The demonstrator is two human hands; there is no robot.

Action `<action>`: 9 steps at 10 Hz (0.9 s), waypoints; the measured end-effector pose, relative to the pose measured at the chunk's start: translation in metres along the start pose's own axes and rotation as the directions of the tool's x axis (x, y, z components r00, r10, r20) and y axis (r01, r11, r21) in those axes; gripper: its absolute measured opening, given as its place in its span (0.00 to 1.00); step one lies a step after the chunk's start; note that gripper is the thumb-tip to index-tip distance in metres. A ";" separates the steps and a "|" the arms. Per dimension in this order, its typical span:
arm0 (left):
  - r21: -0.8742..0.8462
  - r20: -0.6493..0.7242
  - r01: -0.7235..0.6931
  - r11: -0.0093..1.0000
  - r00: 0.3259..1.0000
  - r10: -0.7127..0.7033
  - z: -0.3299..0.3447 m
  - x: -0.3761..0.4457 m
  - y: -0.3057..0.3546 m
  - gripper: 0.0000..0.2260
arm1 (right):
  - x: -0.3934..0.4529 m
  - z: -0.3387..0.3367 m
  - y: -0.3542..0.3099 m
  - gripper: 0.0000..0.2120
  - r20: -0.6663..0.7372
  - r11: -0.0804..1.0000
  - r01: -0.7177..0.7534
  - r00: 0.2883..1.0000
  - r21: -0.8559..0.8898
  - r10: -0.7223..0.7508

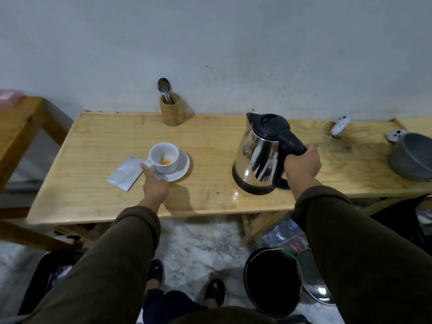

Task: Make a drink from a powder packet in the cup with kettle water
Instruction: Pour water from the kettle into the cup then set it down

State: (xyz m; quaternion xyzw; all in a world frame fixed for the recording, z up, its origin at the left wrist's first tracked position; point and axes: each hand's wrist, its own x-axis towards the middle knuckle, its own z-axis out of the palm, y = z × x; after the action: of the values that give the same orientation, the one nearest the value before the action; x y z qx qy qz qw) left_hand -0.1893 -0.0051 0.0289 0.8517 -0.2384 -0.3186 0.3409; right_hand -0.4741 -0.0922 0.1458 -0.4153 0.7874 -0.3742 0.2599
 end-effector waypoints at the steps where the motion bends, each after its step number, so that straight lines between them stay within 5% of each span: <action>1: -0.018 0.031 0.025 1.000 0.999 -0.024 -0.003 -0.007 0.005 0.33 | -0.004 0.003 -0.010 0.10 -0.020 0.997 0.068 0.997 -0.047 -0.069; 2: -0.175 0.088 0.100 0.979 0.992 -0.085 -0.005 -0.005 0.003 0.37 | -0.007 0.004 -0.025 0.10 -0.007 0.982 0.151 0.988 -0.114 -0.153; 4: -0.026 0.155 0.030 0.999 0.988 -0.025 -0.014 -0.006 -0.002 0.33 | -0.022 0.014 -0.052 0.12 0.084 0.923 0.306 0.952 -0.233 -0.295; 9: 0.019 0.271 -0.061 0.998 0.961 0.053 -0.027 0.001 -0.006 0.35 | -0.061 0.061 -0.112 0.11 0.397 0.639 0.641 0.766 -0.425 -0.505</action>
State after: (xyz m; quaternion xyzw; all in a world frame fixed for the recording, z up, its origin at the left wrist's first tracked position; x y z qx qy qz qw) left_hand -0.1686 0.0095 0.0396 0.7976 -0.3113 -0.4187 0.3027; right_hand -0.3468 -0.1058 0.2063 -0.7423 0.6469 -0.1475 0.0931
